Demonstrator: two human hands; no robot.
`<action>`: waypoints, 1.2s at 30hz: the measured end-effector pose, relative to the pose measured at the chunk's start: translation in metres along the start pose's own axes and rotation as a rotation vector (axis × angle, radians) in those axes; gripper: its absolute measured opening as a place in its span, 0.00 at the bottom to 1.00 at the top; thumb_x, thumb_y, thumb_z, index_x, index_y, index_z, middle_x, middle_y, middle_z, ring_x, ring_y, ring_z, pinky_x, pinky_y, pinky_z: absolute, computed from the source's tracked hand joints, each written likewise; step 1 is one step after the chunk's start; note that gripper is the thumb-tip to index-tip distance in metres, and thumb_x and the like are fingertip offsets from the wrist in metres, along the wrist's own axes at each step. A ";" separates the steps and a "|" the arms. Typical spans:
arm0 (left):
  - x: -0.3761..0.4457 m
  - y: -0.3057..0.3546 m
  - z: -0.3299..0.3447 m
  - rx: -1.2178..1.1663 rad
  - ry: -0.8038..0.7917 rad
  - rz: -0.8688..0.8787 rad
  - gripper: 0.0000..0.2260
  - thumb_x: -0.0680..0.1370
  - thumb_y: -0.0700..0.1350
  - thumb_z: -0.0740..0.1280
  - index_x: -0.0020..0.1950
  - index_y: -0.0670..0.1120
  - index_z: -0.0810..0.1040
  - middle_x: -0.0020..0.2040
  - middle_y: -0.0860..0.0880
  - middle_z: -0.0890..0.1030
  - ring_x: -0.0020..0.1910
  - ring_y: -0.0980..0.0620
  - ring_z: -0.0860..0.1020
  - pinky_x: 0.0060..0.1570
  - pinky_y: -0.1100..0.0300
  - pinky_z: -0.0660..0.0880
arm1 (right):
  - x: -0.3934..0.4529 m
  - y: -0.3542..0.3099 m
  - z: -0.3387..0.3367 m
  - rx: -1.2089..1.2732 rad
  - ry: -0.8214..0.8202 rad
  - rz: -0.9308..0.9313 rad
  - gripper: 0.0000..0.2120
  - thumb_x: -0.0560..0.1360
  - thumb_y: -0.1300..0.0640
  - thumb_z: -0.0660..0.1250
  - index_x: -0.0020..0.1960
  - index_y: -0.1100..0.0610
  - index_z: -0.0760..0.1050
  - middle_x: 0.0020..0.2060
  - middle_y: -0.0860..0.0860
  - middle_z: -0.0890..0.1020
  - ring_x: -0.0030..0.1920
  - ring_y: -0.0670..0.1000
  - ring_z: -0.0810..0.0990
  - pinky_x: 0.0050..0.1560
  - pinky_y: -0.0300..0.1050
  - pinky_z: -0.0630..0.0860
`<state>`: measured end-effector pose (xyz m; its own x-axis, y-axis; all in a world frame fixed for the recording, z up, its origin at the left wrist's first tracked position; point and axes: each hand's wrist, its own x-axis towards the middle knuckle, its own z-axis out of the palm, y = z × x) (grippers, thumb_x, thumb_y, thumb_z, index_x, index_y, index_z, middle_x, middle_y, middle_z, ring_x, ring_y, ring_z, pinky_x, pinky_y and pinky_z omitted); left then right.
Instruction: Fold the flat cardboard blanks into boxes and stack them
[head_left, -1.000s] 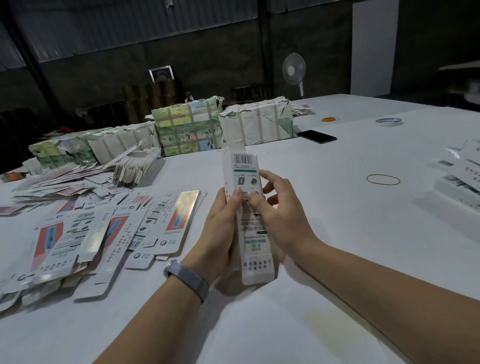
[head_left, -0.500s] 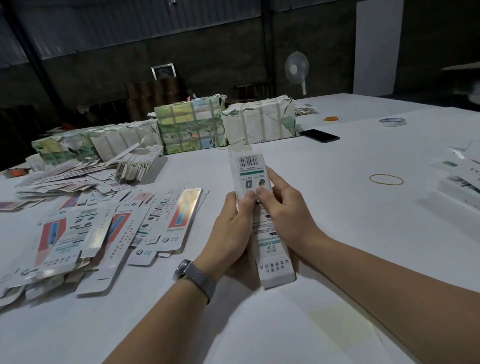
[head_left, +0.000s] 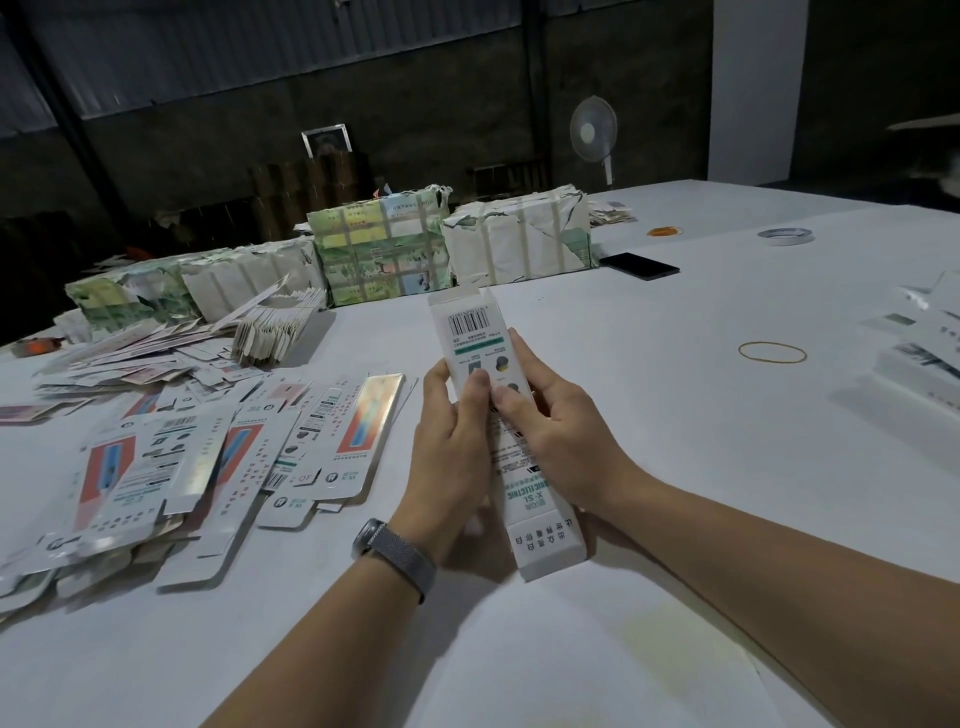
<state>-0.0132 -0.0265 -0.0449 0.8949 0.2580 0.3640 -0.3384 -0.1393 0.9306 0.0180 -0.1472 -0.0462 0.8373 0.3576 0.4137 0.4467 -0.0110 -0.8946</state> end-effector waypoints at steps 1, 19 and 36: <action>0.000 0.000 -0.001 0.001 0.003 -0.004 0.14 0.85 0.52 0.58 0.68 0.48 0.69 0.56 0.50 0.84 0.46 0.55 0.86 0.38 0.64 0.80 | -0.001 0.000 0.000 -0.006 -0.016 0.005 0.28 0.81 0.49 0.61 0.79 0.44 0.58 0.63 0.43 0.81 0.59 0.47 0.82 0.62 0.55 0.78; 0.007 0.011 -0.011 -0.208 0.038 0.018 0.11 0.85 0.48 0.61 0.65 0.62 0.68 0.45 0.53 0.87 0.39 0.52 0.86 0.34 0.58 0.81 | 0.001 -0.001 0.000 0.071 -0.181 -0.019 0.26 0.79 0.48 0.59 0.76 0.38 0.62 0.50 0.53 0.85 0.48 0.56 0.86 0.51 0.63 0.82; 0.003 0.004 -0.005 -0.161 -0.216 -0.105 0.10 0.84 0.43 0.62 0.65 0.51 0.68 0.42 0.49 0.87 0.36 0.50 0.85 0.33 0.59 0.80 | 0.009 0.001 -0.012 0.315 -0.018 0.170 0.11 0.84 0.60 0.57 0.59 0.50 0.76 0.42 0.51 0.86 0.37 0.49 0.84 0.33 0.41 0.79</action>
<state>-0.0136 -0.0220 -0.0397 0.9629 0.0515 0.2648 -0.2667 0.0352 0.9631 0.0302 -0.1554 -0.0409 0.8843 0.3915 0.2544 0.1805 0.2158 -0.9596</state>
